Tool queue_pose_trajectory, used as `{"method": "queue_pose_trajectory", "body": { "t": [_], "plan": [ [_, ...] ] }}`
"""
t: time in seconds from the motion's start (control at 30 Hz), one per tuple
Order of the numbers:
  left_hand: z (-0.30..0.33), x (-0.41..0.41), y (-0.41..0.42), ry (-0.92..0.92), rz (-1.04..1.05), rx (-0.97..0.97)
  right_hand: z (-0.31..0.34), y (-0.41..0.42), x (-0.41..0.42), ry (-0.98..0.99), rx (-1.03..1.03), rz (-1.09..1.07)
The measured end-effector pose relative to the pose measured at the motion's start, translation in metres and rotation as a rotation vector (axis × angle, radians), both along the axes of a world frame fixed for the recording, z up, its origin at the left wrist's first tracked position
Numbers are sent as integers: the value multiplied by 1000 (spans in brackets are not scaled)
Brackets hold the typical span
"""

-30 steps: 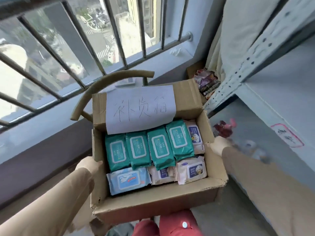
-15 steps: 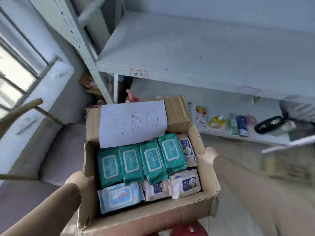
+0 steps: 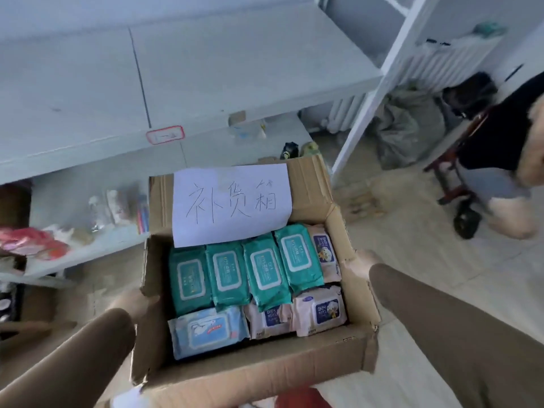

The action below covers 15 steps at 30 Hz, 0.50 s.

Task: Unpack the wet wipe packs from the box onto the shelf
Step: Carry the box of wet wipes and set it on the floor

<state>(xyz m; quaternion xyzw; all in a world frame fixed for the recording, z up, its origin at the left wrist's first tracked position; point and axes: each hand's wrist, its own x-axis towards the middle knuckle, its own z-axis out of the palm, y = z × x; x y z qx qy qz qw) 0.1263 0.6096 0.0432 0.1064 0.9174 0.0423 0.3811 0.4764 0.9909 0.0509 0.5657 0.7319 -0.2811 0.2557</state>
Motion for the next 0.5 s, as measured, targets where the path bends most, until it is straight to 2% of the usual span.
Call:
{"method": "queue_pose_trajectory", "body": {
  "t": [0.1,0.2,0.5],
  "plan": [
    [-14,30,80,-48,-78,-1,-4,64,47,-8,8,-74],
    [-28,51,155,-55,-68,50,-11,126,80,-16,20,-123],
    [-74,79,358,-81,-118,66,-45,293,139,-57,23,-230]
  ]
}}
